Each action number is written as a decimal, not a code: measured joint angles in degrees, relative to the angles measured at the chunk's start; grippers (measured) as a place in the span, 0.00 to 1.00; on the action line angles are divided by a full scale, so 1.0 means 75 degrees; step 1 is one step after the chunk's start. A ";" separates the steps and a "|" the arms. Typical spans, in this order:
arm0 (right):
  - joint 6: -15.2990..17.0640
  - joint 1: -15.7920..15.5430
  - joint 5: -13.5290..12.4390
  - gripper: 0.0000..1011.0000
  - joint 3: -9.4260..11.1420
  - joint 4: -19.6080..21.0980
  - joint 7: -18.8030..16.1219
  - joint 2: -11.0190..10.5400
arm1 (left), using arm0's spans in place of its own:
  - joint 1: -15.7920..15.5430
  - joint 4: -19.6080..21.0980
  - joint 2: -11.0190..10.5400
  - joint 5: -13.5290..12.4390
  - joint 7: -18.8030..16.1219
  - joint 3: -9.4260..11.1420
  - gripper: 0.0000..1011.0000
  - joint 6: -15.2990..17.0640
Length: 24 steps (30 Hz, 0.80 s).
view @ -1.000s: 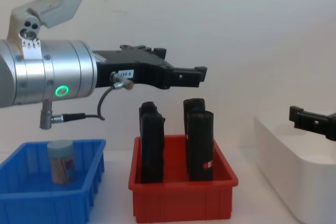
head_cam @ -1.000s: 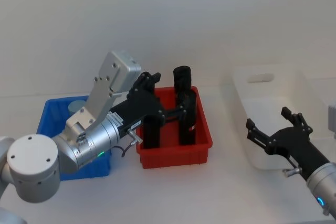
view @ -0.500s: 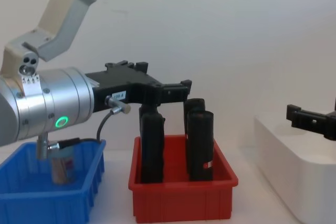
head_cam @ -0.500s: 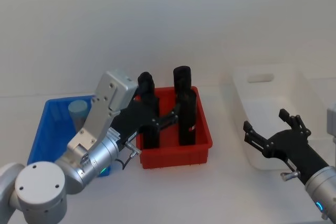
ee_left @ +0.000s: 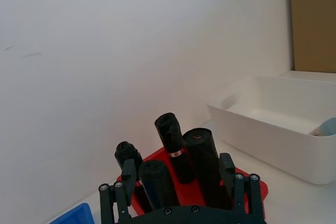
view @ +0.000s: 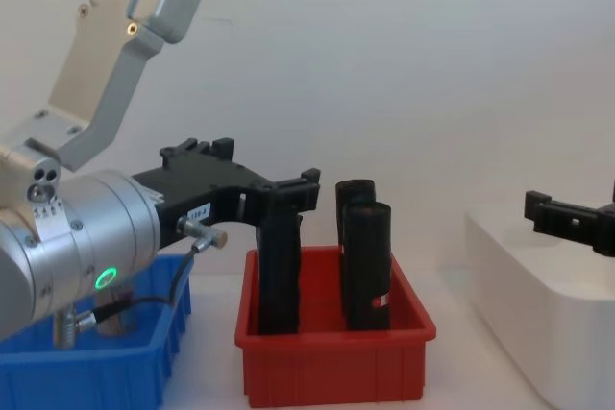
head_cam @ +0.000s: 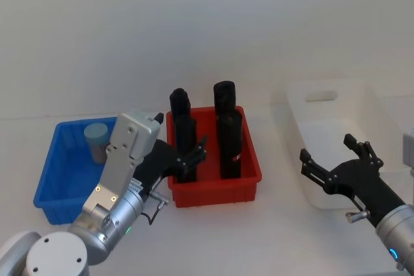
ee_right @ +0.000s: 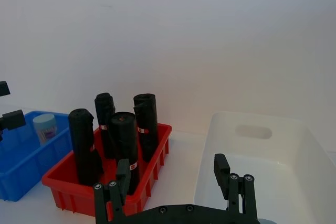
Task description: Pick the cotton swabs from the blue box and place them into the white box.
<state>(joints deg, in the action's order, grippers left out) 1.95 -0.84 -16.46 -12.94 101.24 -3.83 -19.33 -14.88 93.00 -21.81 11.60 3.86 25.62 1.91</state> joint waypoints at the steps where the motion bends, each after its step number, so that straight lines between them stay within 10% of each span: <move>1: 0.0000 0.0000 0.0000 0.99 0.0000 0.0000 0.0000 0.0000 | 0.0042 0.0006 -0.0003 -0.0004 -0.0116 0.0016 0.99 -0.0038; 24: 0.0000 0.0000 0.0000 0.99 -0.0001 -0.0002 -0.0001 0.0000 | 0.0172 0.0026 -0.0011 -0.0016 -0.0432 0.0054 0.99 -0.0153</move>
<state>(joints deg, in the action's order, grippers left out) 1.95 -0.84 -16.46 -12.94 101.23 -3.83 -19.33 -13.59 93.20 -21.89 11.48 0.62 26.02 0.76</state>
